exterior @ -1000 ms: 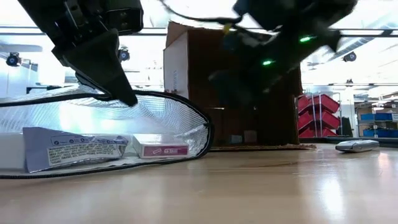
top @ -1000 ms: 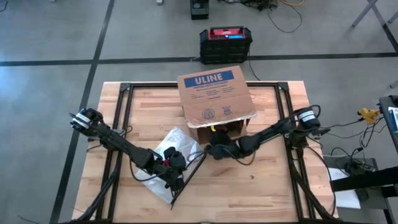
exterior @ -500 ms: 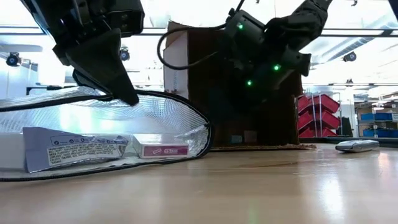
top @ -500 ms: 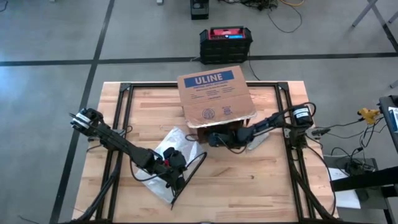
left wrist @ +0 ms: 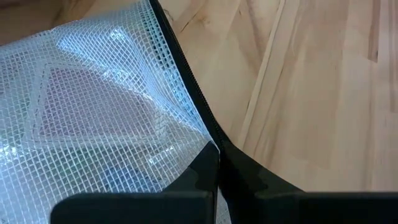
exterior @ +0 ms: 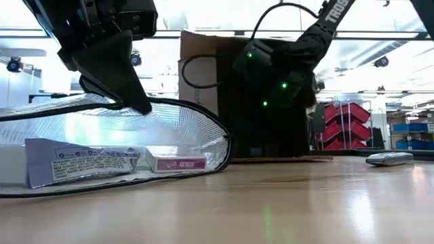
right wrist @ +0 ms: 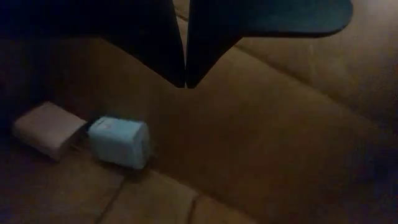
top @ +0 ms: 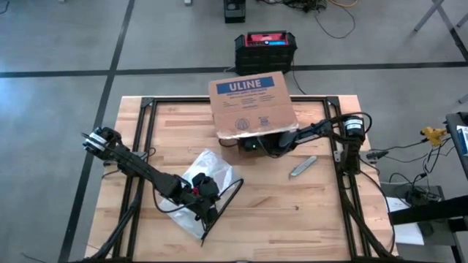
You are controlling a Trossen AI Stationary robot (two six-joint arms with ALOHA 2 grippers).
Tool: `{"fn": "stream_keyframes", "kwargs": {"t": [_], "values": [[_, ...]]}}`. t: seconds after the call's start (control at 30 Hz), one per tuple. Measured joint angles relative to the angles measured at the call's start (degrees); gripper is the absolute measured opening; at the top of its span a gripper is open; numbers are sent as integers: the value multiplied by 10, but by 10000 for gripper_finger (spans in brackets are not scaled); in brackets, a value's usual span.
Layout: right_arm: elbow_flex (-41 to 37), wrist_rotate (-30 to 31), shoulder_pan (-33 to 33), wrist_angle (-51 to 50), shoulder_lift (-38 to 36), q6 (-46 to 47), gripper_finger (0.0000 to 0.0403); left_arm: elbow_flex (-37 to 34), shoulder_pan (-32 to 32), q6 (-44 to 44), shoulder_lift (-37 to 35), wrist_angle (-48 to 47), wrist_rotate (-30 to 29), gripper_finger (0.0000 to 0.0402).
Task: Unpack boxes
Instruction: Put the blue charger adapter into the white zip bag
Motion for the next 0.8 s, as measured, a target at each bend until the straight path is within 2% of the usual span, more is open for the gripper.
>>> {"fn": "stream_keyframes", "kwargs": {"t": [0.03, 0.1, 0.2, 0.33, 0.47, 0.57, 0.67, 0.8], "values": [[0, -15, -4, 1, 2, -16, 0, 0, 0, 0, 0, 0, 0, 0], [-2, -8, -4, 0, 2, -30, 0, 0, 0, 0, 0, 1, 0, 0], [-4, -11, 0, -15, 2, -15, 0, 0, 0, 0, 0, 3, 0, 0], [-6, -110, 12, -79, 2, 23, 0, 0, 0, 0, 0, 3, 0, 0], [-16, -116, 51, -139, -2, 58, 0, 0, 0, 0, 0, 3, 0, 0], [-16, -155, 94, -210, -8, 105, 0, 0, 0, 0, 0, 4, 0, 0], [-19, -102, 144, -228, -20, 144, 0, 0, 0, 0, 0, 4, 0, 0], [-14, -31, 153, -226, -35, 165, 0, 0, 0, 0, 0, 8, 0, 0]]}}
